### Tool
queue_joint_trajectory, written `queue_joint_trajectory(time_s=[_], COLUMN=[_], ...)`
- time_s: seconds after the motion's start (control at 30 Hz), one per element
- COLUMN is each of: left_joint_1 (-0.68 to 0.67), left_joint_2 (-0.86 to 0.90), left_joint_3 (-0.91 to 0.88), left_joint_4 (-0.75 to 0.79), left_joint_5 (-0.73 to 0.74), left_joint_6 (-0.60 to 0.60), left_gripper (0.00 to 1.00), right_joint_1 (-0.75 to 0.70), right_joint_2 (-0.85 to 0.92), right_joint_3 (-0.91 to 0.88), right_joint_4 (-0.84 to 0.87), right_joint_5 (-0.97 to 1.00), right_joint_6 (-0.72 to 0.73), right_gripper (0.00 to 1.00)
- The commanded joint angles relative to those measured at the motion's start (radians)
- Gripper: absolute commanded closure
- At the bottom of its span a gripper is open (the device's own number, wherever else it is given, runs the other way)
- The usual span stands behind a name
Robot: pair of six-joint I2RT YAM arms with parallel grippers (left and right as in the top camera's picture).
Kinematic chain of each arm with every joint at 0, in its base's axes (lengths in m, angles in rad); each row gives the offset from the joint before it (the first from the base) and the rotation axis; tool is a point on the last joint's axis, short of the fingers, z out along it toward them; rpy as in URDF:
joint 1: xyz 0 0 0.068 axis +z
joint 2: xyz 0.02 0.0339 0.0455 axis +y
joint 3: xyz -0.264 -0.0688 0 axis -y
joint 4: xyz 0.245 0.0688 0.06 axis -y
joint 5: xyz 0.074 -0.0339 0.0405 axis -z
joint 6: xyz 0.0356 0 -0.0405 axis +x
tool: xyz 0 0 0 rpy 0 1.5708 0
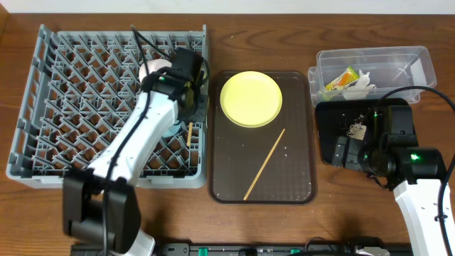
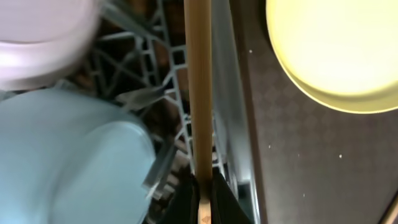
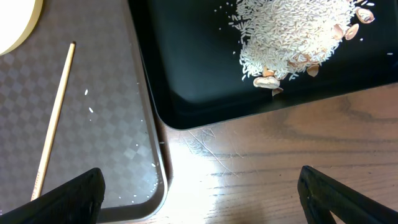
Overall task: Sort waste into correct bins and load items into the dishwasher rack
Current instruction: 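Carry the chopstick to the dish rack and drop it in, then reach the left gripper back and grasp the second chopstick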
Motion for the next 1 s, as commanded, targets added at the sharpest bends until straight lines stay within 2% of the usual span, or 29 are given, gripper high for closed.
queue_joint_trajectory(time_s=[0.0,0.03,0.1,0.17,0.27,0.4,0.6,0.8,0.97], left_joint_1=[0.003,0.004,0.004,0.004,0.004,0.000,-0.059,-0.209,-0.360], left_joint_2=[0.027,0.027,0.025,0.021,0.000,-0.068,-0.179,-0.161,-0.077], left_joint_3=[0.014,0.014,0.015,0.018,0.030,0.036,0.036,-0.001,-0.028], left_joint_4=[0.014,0.021,0.035,0.042,0.036,0.028,0.016,0.004,0.011], left_joint_5=[0.031,0.031,0.031,0.031,0.031,0.047,0.243,0.247,0.210], left_joint_6=[-0.006,-0.006,-0.006,-0.006,-0.006,-0.006,-0.006,-0.006,-0.009], left_gripper=[0.94,0.92,0.83,0.66,0.48,0.44,0.44,0.44,0.44], right_joint_1=[-0.009,-0.009,-0.009,-0.009,-0.009,-0.009,-0.009,-0.009,-0.009], right_joint_2=[-0.002,-0.002,-0.002,-0.002,-0.002,-0.002,-0.002,-0.002,-0.002], right_joint_3=[0.003,0.003,0.003,0.003,0.003,0.003,0.003,0.003,0.003], right_joint_4=[-0.002,-0.002,-0.002,-0.002,-0.002,-0.002,-0.001,-0.002,-0.002], right_joint_5=[0.009,0.009,0.009,0.009,0.009,0.009,0.009,0.009,0.009], right_joint_6=[0.011,0.011,0.011,0.011,0.011,0.011,0.011,0.011,0.011], right_gripper=[0.03,0.03,0.03,0.03,0.03,0.02,0.02,0.02,0.02])
